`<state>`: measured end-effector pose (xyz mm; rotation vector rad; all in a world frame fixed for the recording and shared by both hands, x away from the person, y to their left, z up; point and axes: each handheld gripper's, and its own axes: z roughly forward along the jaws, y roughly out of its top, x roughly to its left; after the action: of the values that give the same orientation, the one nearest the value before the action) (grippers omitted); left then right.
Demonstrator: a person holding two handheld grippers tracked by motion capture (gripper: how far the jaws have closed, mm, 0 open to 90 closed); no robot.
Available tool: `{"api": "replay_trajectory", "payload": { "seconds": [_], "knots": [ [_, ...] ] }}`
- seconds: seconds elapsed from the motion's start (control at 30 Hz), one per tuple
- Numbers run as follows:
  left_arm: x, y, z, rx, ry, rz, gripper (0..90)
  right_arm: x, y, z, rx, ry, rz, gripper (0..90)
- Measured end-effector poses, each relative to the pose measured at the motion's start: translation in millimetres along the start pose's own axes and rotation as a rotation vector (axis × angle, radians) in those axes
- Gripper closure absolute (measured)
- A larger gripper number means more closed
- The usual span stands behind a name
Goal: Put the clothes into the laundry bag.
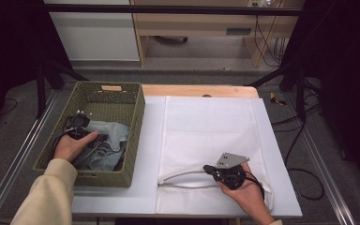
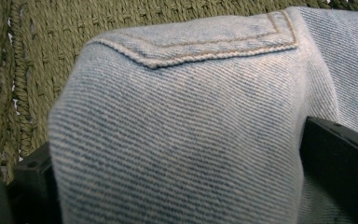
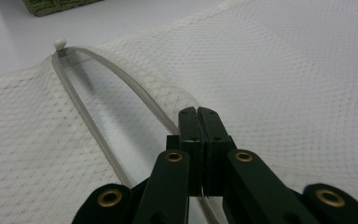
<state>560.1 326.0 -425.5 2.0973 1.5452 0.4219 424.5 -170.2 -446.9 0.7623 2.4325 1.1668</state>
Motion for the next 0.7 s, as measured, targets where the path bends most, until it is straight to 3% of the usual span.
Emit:
{"api": "replay_trajectory", "payload": {
  "seconds": [0.3, 0.43, 0.53, 0.7],
  "knots": [
    [0.7, -0.9, 2.5, 0.021, -0.021, -0.017, 0.0, 0.4, -0.1, 0.7, 0.009, 0.001, -0.003, 89.5],
    [0.9, -0.9, 4.3, 0.052, -0.049, -0.058, 0.0, 0.4, -0.2, 1.6, 0.012, 0.003, -0.006, 89.5],
    [-3.9, -2.3, 8.1, 0.103, -0.108, -0.032, 0.4, 0.5, -0.1, 1.7, 0.014, 0.002, -0.007, 89.5],
    [-10.1, -1.0, 7.1, 0.101, -0.099, -0.009, 3.7, 0.8, 0.0, 1.9, 0.016, 0.001, -0.008, 89.5]
  ]
}}
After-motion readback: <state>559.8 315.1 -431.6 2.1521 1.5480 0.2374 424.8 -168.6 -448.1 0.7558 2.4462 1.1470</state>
